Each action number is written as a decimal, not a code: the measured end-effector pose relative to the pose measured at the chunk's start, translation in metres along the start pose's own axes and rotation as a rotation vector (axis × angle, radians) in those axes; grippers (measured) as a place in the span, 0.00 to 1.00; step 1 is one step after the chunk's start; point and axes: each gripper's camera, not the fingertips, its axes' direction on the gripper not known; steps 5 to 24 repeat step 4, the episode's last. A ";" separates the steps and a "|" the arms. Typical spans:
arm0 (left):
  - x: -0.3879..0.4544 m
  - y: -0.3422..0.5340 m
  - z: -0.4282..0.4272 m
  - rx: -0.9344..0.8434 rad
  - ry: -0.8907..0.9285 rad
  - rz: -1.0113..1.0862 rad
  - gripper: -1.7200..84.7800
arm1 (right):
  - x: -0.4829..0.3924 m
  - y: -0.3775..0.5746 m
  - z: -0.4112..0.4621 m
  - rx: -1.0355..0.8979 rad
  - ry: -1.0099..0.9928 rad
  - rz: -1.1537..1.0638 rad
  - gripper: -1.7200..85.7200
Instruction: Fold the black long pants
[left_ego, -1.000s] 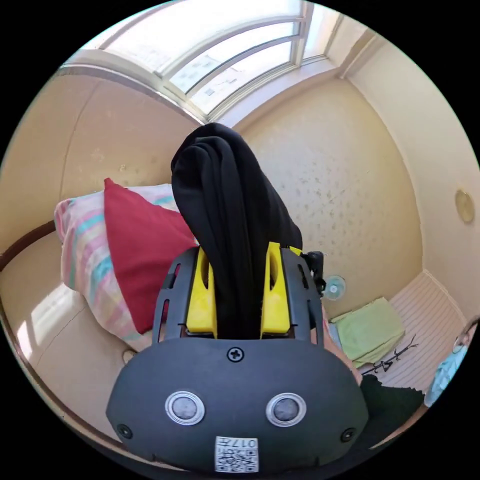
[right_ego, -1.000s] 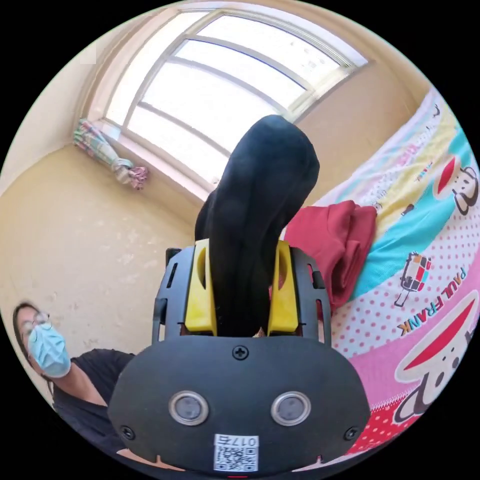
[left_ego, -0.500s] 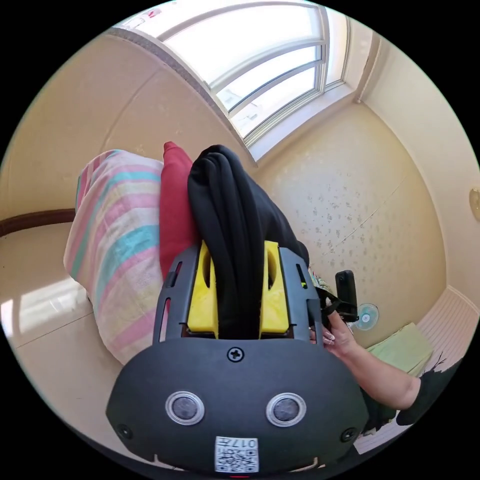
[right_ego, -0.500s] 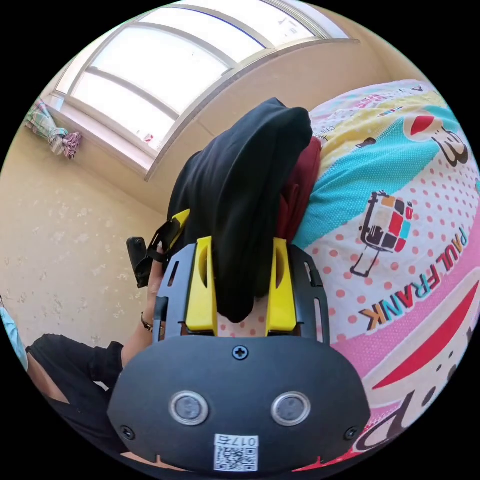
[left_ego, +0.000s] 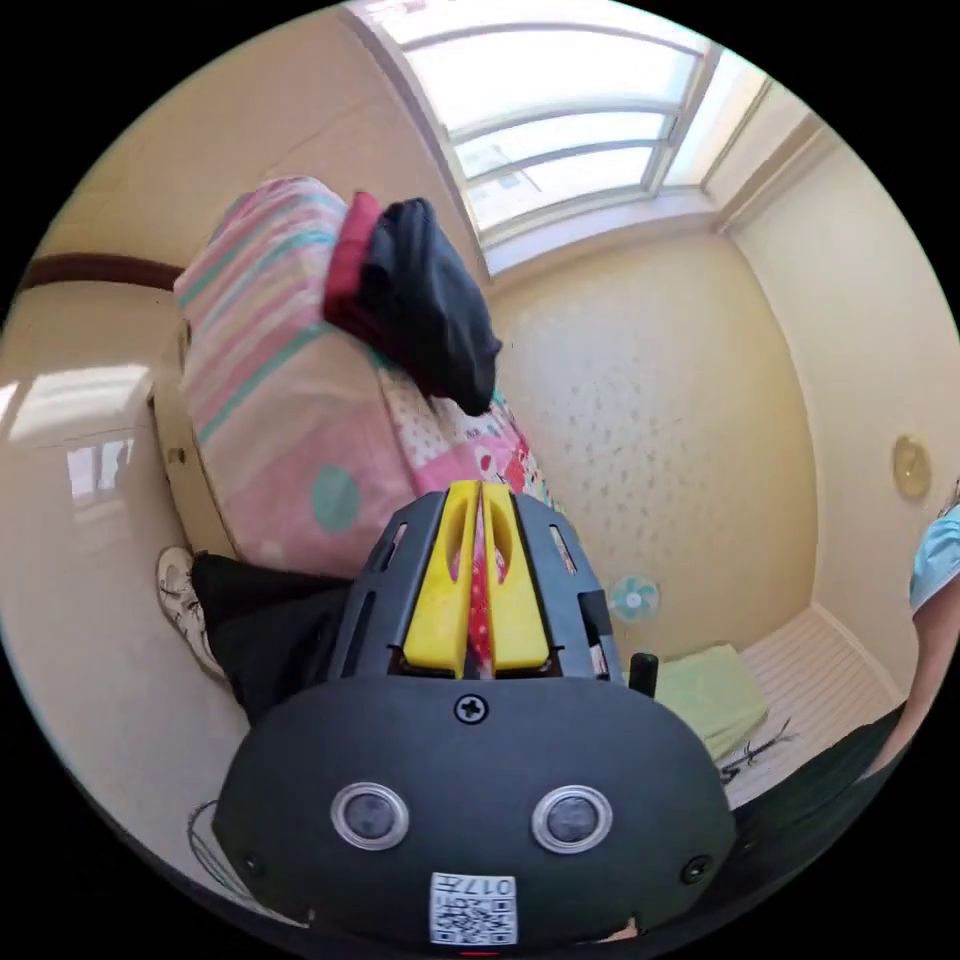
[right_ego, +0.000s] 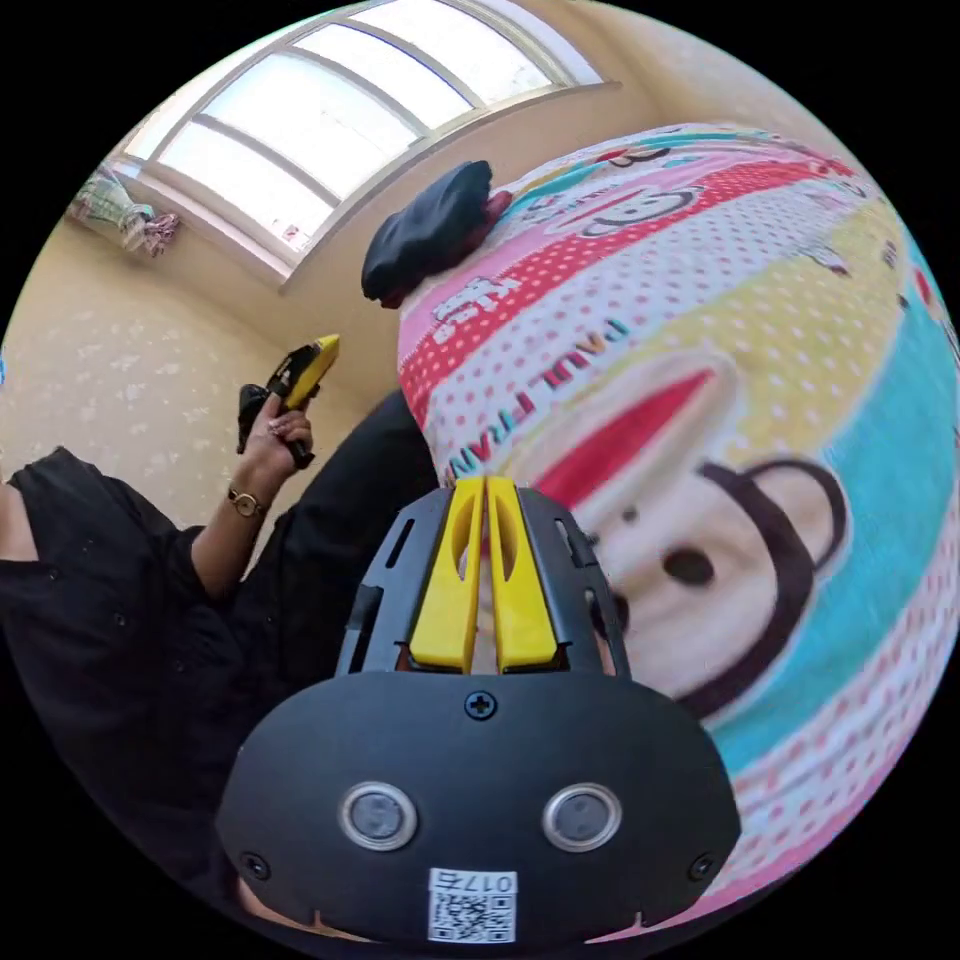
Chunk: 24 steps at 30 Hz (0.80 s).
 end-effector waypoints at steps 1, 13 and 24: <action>0.027 -0.005 0.029 -0.109 0.044 0.073 0.01 | -0.006 0.035 -0.012 0.036 0.087 0.063 0.03; 0.120 0.004 0.105 -0.283 -0.026 0.360 0.01 | -0.032 0.118 -0.049 0.244 0.359 0.258 0.03; 0.120 0.004 0.105 -0.283 -0.026 0.360 0.01 | -0.032 0.118 -0.049 0.244 0.359 0.258 0.03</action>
